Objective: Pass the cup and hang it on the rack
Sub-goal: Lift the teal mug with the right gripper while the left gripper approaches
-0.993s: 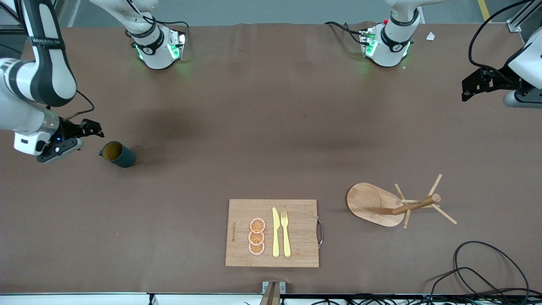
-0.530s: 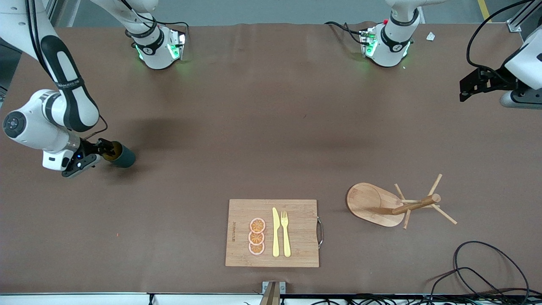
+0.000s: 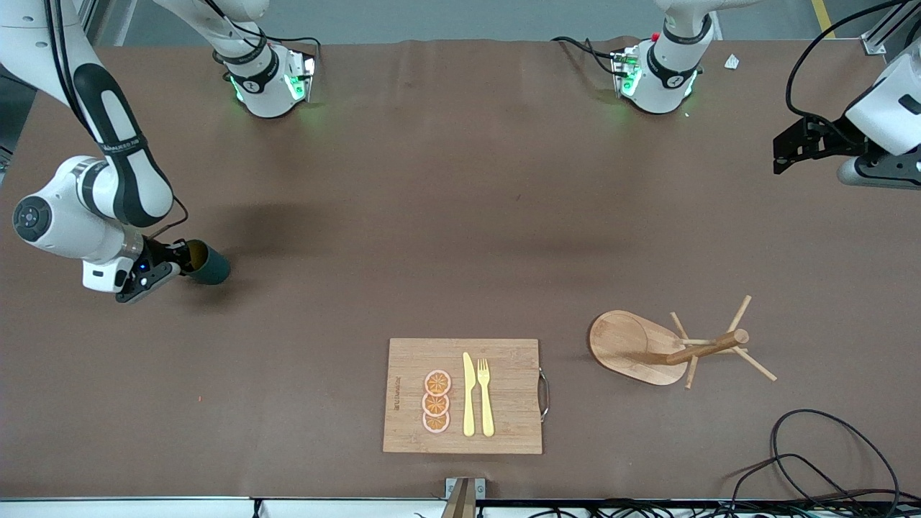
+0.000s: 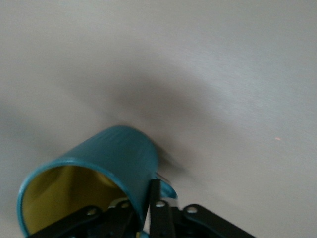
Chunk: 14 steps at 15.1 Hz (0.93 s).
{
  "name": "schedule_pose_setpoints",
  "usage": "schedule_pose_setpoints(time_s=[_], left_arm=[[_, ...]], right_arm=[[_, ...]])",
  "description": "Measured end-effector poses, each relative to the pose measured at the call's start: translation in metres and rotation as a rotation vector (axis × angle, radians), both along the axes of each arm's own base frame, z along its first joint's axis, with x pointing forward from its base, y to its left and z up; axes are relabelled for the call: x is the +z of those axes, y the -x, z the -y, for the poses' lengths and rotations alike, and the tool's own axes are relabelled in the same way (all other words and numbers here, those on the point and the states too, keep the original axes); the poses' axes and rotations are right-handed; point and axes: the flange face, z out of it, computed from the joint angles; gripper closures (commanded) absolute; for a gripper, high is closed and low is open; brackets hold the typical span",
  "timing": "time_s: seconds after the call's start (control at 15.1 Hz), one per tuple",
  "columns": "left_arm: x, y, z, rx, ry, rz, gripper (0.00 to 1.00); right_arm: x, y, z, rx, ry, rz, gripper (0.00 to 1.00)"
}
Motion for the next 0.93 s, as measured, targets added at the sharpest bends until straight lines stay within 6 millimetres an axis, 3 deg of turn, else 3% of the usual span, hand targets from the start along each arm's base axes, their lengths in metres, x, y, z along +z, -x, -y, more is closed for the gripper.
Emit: schedule_pose_setpoints(time_s=[0.2,0.46,0.73,0.93], left_arm=[[0.0,0.0,0.001,-0.001,0.0,0.0,0.0],[-0.003,-0.001,0.004,-0.009,0.001,-0.006,0.0],[-0.014,-0.006,0.018,-0.035,0.004,-0.026,0.0],[-0.025,-0.01,0.027,-0.052,0.006,-0.047,0.0]], right_arm=[[0.048,-0.014,-0.048,-0.045,0.0,-0.055,1.0],[0.115,-0.007,-0.155,-0.093,0.036,-0.065,1.0],[0.135,0.019,-0.279,-0.076,0.047,-0.046,1.0],[0.14,0.045,-0.365,-0.194,0.039,-0.014,1.0]])
